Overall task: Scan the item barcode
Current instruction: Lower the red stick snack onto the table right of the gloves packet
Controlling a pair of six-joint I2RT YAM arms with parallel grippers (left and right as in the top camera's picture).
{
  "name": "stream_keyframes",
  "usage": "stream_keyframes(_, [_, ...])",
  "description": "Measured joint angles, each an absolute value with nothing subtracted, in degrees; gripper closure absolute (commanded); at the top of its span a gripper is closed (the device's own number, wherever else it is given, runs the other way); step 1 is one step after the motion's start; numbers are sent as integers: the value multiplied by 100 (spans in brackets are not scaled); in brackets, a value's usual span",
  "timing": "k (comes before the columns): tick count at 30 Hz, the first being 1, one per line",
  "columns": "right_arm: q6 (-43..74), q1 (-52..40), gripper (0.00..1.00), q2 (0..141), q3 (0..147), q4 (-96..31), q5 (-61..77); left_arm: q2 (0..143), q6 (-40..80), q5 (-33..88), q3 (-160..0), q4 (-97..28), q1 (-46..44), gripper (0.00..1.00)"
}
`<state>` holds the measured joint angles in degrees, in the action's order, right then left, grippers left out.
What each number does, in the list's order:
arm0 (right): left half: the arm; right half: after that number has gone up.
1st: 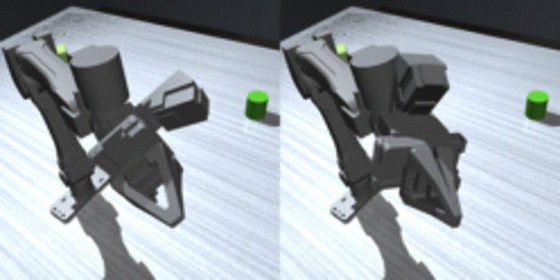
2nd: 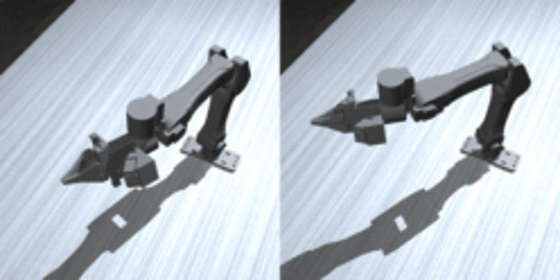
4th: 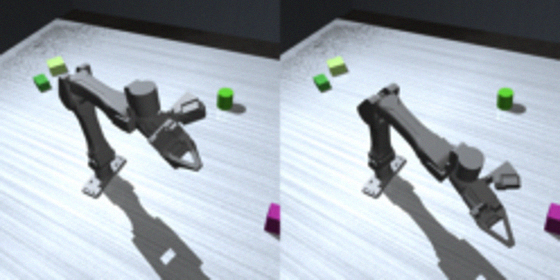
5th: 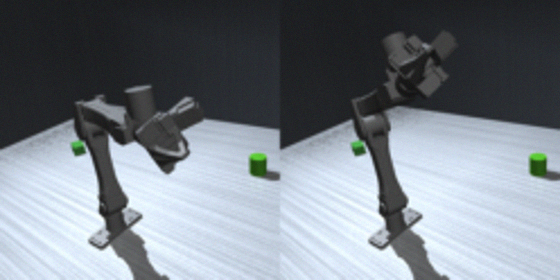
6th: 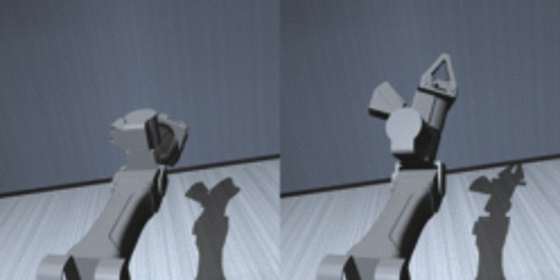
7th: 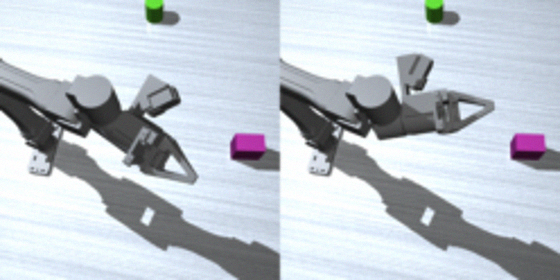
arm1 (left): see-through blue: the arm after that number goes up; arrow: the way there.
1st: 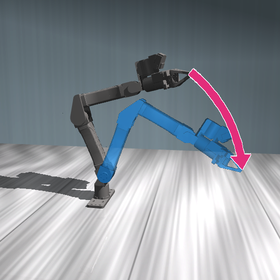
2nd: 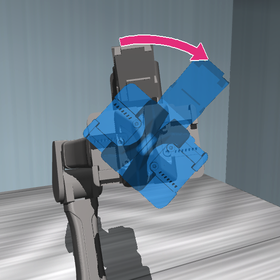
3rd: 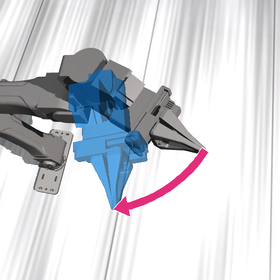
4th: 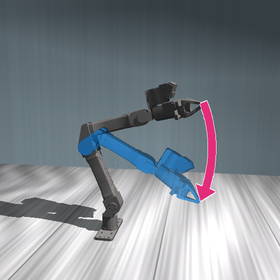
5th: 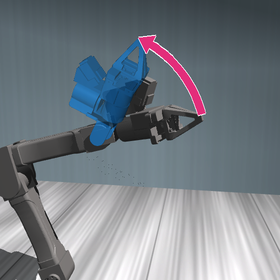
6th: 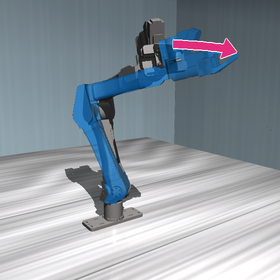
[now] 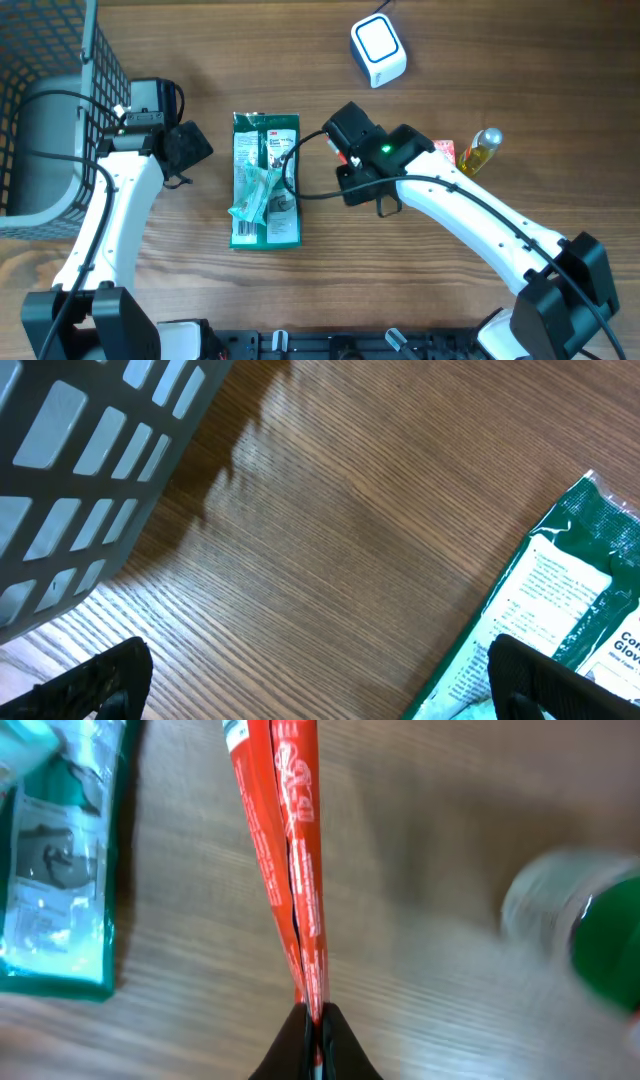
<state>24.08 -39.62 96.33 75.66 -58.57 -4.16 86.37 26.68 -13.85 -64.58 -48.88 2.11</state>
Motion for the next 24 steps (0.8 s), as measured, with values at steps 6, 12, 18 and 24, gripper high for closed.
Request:
stream_keyframes(6, [3319,-3962,96,9631,7550,-6187,-226,8637,2668,-1385,-6458,-4888,211,0])
stream_keyframes(12, [3686,-3962,96,9631,7550,-6353,-185,8637,2668,-1385,-6458,-4888,211,0])
stream_keyframes(18, [4300,-3962,96,9631,7548,-6689,-469,8637,2668,-1385,-6458,-4888,211,0])
stream_keyframes(24, [4536,-3959,46,9631,7548,-6753,-781,8637,2668,-1385,-6458,-4888,211,0])
